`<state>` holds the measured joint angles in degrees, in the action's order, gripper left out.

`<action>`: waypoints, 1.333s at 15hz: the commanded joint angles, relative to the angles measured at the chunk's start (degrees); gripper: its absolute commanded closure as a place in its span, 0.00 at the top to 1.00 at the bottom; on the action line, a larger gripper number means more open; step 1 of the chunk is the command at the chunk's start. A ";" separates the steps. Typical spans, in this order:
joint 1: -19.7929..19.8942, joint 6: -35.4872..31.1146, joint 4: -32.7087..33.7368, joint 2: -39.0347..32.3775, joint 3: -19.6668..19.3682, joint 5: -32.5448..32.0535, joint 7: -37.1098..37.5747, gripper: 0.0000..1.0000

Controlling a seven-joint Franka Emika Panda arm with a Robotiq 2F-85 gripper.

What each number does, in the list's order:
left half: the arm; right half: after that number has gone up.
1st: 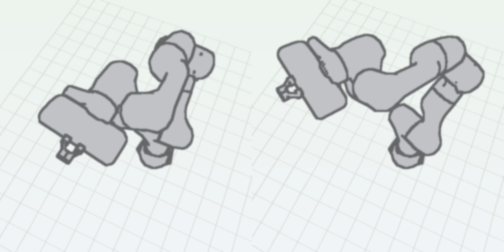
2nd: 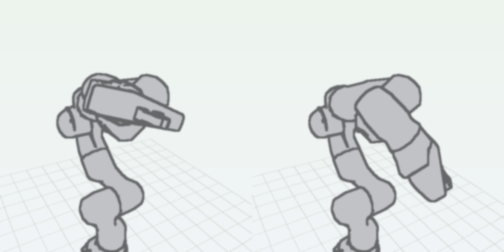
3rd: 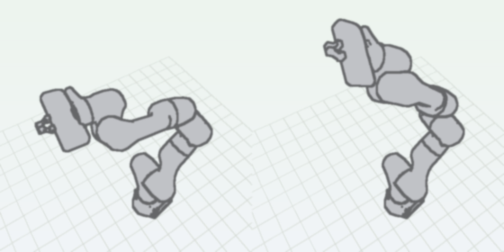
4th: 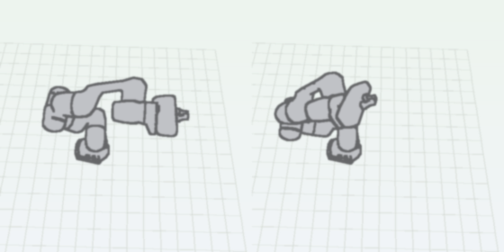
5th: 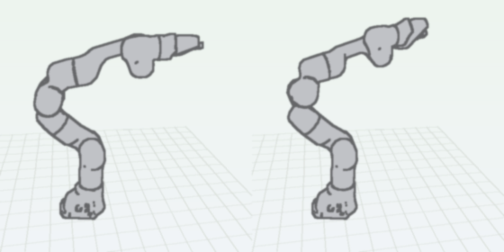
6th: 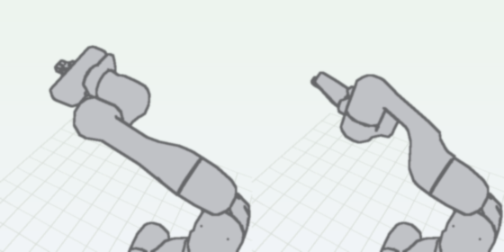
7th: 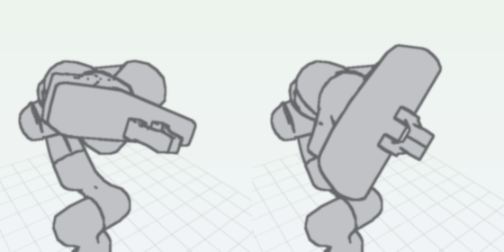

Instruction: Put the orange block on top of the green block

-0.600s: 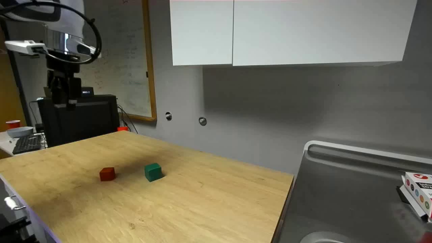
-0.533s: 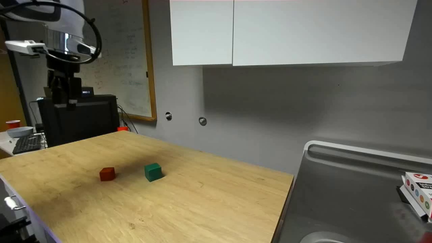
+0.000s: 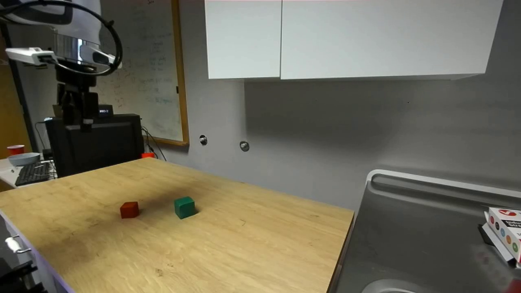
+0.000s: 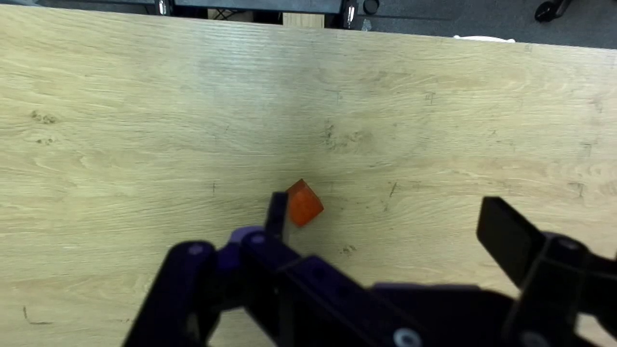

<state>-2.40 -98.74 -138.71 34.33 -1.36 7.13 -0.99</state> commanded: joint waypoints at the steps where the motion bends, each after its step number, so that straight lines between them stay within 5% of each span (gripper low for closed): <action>1: 0.56 0.16 0.12 -0.04 0.43 0.21 -0.25 1.00; 4: 0.96 -2.22 -1.22 -1.37 0.65 0.43 0.83 1.00; 13: 1.28 -25.52 -9.15 -13.67 0.44 3.71 2.10 1.00; 20: 2.03 -35.13 -7.66 -26.73 0.30 4.03 5.82 1.00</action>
<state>-0.65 -132.22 -148.81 12.35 -1.37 9.93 2.59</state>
